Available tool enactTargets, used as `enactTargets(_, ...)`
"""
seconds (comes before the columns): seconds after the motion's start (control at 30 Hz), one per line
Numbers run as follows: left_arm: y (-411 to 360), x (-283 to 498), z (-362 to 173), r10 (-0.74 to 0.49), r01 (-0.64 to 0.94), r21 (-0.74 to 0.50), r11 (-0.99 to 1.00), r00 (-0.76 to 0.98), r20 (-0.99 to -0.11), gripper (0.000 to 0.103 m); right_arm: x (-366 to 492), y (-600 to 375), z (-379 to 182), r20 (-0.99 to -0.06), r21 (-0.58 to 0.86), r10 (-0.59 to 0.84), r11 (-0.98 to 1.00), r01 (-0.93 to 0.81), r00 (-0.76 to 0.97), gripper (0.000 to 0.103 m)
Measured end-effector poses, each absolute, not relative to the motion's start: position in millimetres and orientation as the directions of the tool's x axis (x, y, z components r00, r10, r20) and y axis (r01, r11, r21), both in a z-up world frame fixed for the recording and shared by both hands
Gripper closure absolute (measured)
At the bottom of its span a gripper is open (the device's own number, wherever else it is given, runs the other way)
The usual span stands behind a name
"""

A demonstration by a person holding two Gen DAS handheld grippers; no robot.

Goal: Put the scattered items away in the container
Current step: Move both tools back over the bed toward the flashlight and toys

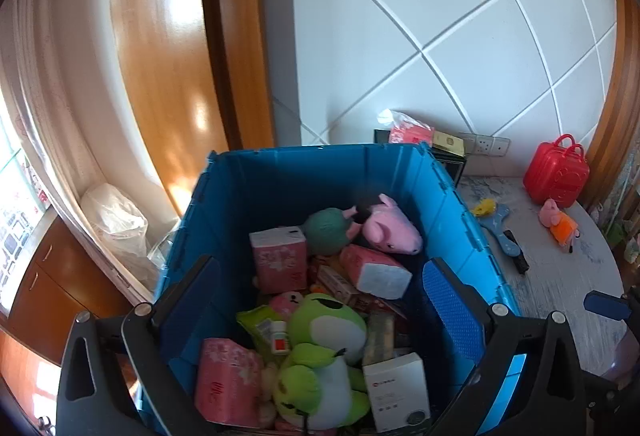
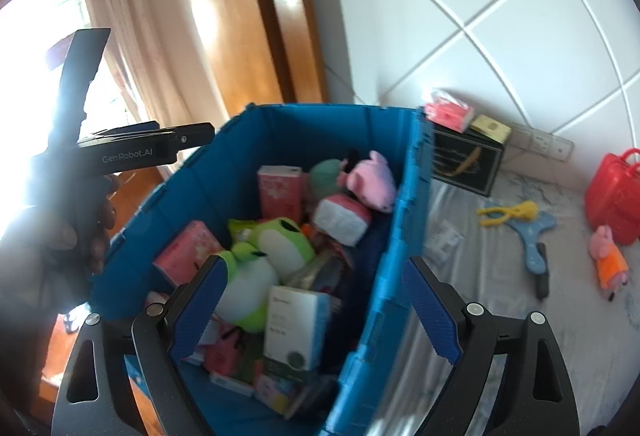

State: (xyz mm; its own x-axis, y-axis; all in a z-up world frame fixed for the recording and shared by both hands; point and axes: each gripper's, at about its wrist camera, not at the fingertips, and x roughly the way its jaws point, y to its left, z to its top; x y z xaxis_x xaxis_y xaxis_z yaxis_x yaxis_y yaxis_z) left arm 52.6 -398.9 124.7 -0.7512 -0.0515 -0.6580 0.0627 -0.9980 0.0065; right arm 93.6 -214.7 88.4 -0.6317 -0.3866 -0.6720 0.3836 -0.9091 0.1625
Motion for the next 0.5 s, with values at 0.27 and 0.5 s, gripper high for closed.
enactTargets(0.27, -316, 40, 132, 0.004, -0.022, 0.019, -1.000, -0.764, -0.645, 0.000, 102, -125, 90, -0.648, 0.187, -0.335, -0.941, 0.284, -0.684, 0.013)
enactTargets(0.5, -223, 32, 130, 0.023, -0.046, 0.018, -0.999, -0.747, -0.665, 0.000, 104, -17, 84, -0.649, 0.197, -0.287, -0.958, 0.209, -0.705, 0.012)
